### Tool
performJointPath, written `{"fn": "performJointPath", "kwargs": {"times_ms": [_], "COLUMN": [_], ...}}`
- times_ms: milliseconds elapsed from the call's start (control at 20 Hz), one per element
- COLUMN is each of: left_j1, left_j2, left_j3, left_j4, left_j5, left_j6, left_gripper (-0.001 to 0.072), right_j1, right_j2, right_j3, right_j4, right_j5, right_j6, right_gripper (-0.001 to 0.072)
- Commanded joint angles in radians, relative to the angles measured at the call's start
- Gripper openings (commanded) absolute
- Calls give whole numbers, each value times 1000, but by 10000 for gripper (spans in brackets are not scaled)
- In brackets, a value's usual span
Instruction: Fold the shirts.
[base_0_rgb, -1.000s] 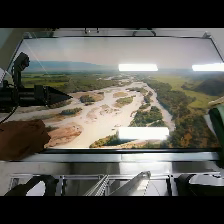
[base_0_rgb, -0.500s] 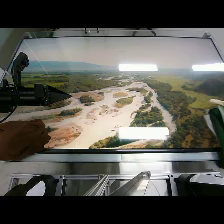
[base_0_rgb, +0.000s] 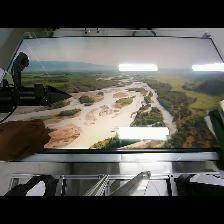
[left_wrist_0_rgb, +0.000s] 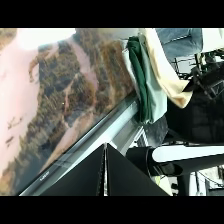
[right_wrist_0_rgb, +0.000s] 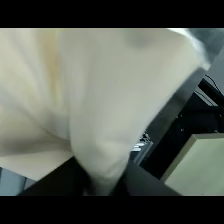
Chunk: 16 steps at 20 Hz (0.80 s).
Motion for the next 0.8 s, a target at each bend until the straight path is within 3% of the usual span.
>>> {"fn": "performJointPath", "kwargs": {"times_ms": [0,200,250,350,400,750], "left_j1": [0,0,0,0,0,33], "left_j2": [0,0,0,0,0,0], "left_j3": [0,0,0,0,3,240], "left_j4": [1,0,-1,-14,-41,-42], "left_j5": [4,27,36,56,63,5], "left_j6": [0,0,0,1,2,-45], "left_gripper": [4,4,5,4,4,23], "right_j1": [0,9,25,95,138,537], "right_j2": [-21,-23,-23,-23,-23,54], "right_j3": [-99,-88,-75,-32,-10,98], "right_j4": [-108,-134,-116,-47,3,574], "right_j5": [4,26,25,24,20,-164], "right_j6": [-1,8,21,21,21,-26], "right_gripper": [578,583,512,110,17,16]}}
